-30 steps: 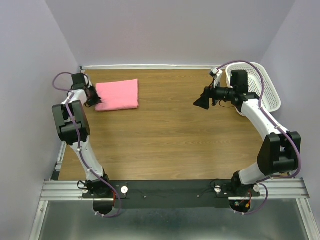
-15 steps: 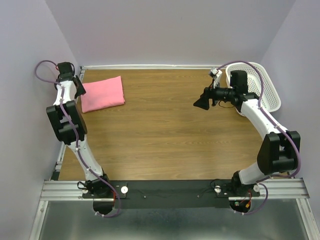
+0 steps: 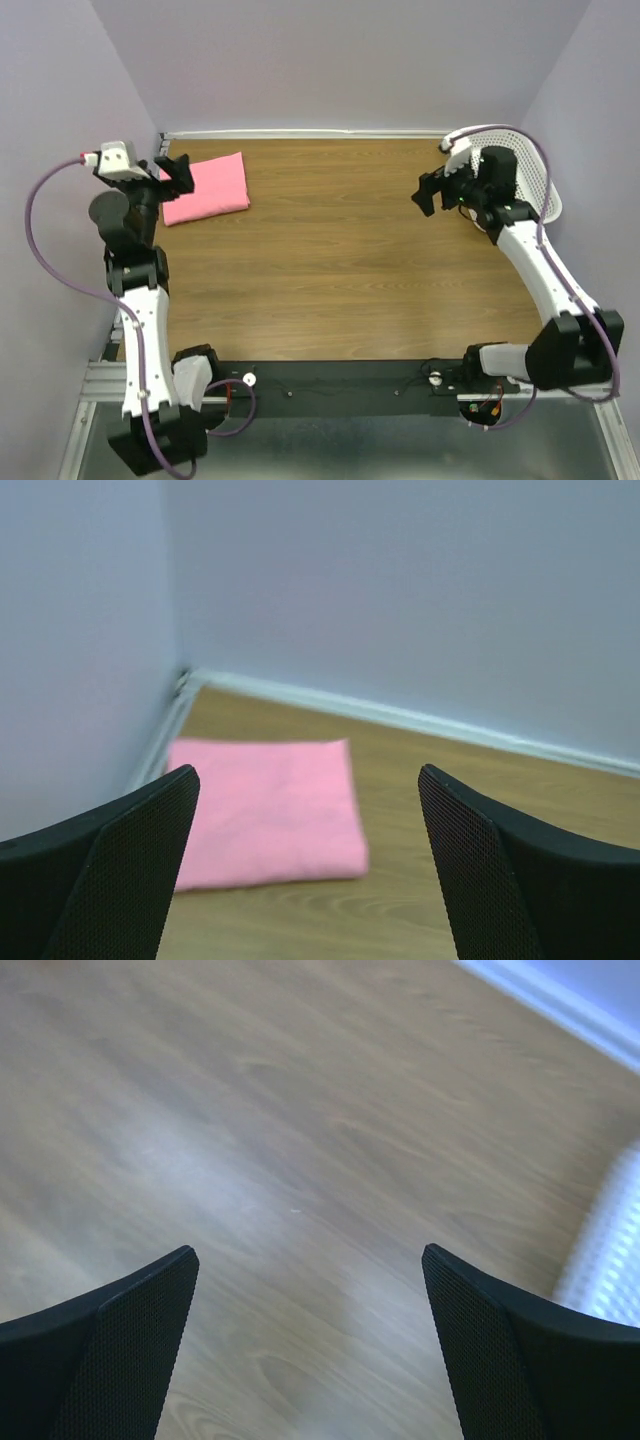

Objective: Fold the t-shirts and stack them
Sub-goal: Reset both grippers

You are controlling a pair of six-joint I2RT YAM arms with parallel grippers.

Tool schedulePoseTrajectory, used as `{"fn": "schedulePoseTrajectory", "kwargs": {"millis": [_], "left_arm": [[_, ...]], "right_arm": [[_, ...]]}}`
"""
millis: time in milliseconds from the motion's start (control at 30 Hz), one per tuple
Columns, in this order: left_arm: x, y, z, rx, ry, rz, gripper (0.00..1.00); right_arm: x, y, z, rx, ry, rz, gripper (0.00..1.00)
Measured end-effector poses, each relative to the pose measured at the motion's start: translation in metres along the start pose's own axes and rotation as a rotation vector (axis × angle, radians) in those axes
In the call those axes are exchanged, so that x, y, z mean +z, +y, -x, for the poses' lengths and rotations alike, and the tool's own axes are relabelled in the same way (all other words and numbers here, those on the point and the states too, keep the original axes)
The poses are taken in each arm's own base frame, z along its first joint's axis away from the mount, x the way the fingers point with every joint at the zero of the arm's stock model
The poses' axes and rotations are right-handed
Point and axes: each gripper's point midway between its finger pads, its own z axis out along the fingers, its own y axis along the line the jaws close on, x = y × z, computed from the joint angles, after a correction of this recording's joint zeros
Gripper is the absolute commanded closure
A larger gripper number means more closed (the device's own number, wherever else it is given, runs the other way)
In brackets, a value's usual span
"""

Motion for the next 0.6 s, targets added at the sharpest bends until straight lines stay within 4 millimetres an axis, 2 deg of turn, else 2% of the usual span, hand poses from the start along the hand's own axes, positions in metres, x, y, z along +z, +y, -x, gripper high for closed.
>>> {"fn": "schedulePoseTrajectory", "kwargs": {"millis": [33, 100, 167, 233, 267, 300, 400, 500, 600], "left_arm": [[-0.017, -0.021, 0.010, 0.006, -0.057, -0.084, 0.01], [-0.036, -0.054, 0.016, 0.028, -0.099, -0.223, 0.02], [-0.047, -0.080, 0.012, 0.077, -0.099, -0.285, 0.02], [-0.053, -0.096, -0.001, 0.119, -0.069, -0.306, 0.02], [-0.060, -0.104, -0.007, 0.142, -0.061, -0.323, 0.02], [-0.069, -0.109, -0.009, 0.157, -0.063, -0.333, 0.02], [-0.092, -0.103, -0.009, 0.183, -0.100, -0.312, 0.02], [-0.109, -0.098, 0.003, 0.194, -0.161, -0.297, 0.02], [-0.112, -0.095, -0.005, 0.196, -0.159, -0.295, 0.02]], "right_arm": [[-0.013, -0.011, 0.006, 0.000, -0.015, -0.085, 0.00], [-0.042, -0.036, 0.022, 0.058, -0.072, -0.275, 0.00], [-0.070, -0.060, 0.033, 0.122, -0.139, -0.439, 0.00], [-0.105, -0.083, 0.035, 0.242, -0.220, -0.646, 0.00], [-0.112, -0.087, 0.033, 0.275, -0.240, -0.692, 0.00], [-0.123, -0.092, 0.029, 0.321, -0.262, -0.763, 0.00], [-0.140, -0.104, 0.010, 0.400, -0.284, -0.911, 0.00], [-0.144, -0.111, -0.014, 0.422, -0.244, -1.002, 0.00], [-0.145, -0.112, -0.031, 0.396, -0.203, -1.034, 0.00]]}}
